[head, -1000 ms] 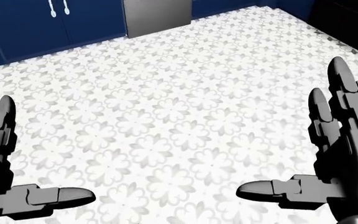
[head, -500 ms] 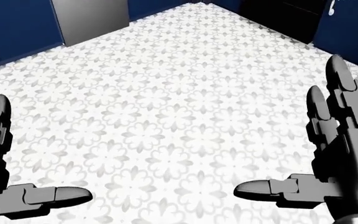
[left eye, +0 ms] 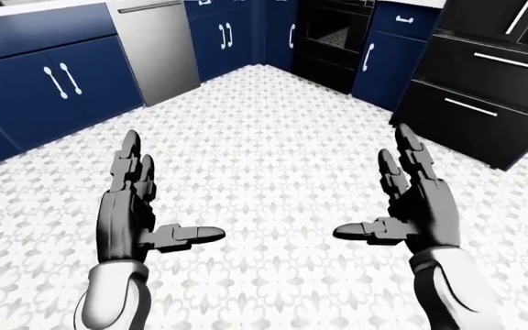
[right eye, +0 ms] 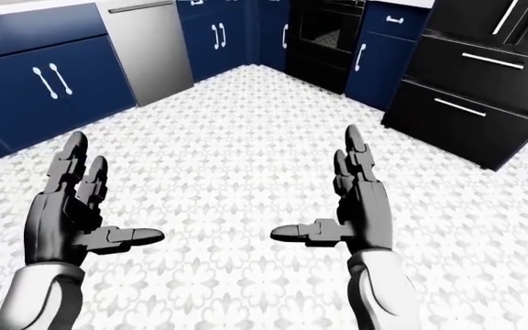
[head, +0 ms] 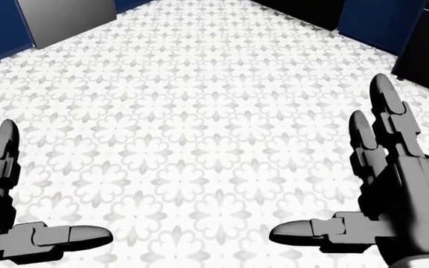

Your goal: Navigate to the stove.

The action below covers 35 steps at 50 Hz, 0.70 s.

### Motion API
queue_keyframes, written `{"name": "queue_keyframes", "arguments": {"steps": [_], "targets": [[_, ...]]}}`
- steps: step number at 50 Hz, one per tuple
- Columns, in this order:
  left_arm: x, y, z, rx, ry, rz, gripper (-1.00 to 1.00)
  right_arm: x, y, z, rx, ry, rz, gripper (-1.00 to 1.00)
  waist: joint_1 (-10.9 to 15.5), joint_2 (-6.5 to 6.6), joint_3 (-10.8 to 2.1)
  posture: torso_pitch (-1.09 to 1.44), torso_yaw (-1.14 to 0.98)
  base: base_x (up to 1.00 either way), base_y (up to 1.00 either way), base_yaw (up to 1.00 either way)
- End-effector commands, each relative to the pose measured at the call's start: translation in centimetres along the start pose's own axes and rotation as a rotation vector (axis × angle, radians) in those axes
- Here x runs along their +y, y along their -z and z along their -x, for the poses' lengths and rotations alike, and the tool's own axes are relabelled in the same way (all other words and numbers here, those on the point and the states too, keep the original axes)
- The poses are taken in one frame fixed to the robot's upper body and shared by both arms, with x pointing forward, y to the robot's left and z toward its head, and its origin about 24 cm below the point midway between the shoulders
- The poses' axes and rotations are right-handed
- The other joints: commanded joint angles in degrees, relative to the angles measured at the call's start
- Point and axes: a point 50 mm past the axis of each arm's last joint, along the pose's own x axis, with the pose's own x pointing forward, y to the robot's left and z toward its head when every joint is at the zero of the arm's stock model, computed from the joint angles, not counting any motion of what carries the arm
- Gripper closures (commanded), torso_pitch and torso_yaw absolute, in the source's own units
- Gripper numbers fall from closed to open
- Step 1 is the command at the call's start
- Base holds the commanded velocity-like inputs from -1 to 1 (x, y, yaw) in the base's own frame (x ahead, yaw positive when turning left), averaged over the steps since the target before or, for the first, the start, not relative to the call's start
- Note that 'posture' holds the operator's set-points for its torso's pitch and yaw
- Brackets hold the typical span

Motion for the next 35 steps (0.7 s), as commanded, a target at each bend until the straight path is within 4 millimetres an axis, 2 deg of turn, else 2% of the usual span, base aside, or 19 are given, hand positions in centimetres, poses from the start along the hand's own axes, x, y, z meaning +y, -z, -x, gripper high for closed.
{"name": "queue_keyframes", "arguments": {"steps": [1,12,26,27,28,29,30,35], "targets": [[-0.12,-1.67,0.13,-0.097,0.006,-0.004,-1.0,0.13,-1.4,0.12,-0.077,-0.004,-0.001,-1.0,-0.03,0.19,-0.86,0.0,0.0,0.0,0.0,0.0],[-0.22,-1.44,0.0,-0.094,0.009,0.002,-1.0,0.07,-1.14,0.04,-0.071,-0.003,0.004,-1.0,0.02,0.44,-1.62,0.0,0.0,0.0,0.0,0.0],[-0.1,-1.32,0.06,-0.095,0.005,0.001,-1.0,-0.19,-0.74,-0.01,-0.057,0.01,-0.004,-1.0,0.0,0.43,-1.85,0.0,0.0,0.01,0.0,0.0],[-0.07,-1.35,0.09,-0.095,0.004,0.001,-1.0,-0.2,-0.76,0.02,-0.058,0.011,-0.005,-1.0,-0.01,0.42,-1.95,0.0,0.0,0.02,0.0,0.0],[-0.07,-1.35,0.1,-0.096,0.004,0.001,-1.0,-0.19,-0.79,0.06,-0.058,0.011,-0.005,-1.0,-0.07,0.62,-3.12,0.0,0.0,0.16,0.0,0.0],[-0.07,-1.33,0.1,-0.096,0.004,0.001,-1.0,-0.19,-0.74,0.06,-0.058,0.011,-0.003,-1.0,-0.07,0.75,-1.12,0.0,0.0,0.21,0.0,0.0],[-0.07,-1.39,0.13,-0.096,0.004,0.0,-1.0,-0.2,-0.75,0.06,-0.058,0.012,-0.003,-1.0,-0.11,0.81,0.05,0.0,0.0,0.2,0.0,0.0],[-0.13,-1.52,0.13,-0.096,0.005,0.0,-1.0,-0.26,-0.96,0.05,-0.059,0.012,-0.004,-1.0,-0.2,0.4,0.61,0.0,0.0,0.2,0.0,0.0]]}}
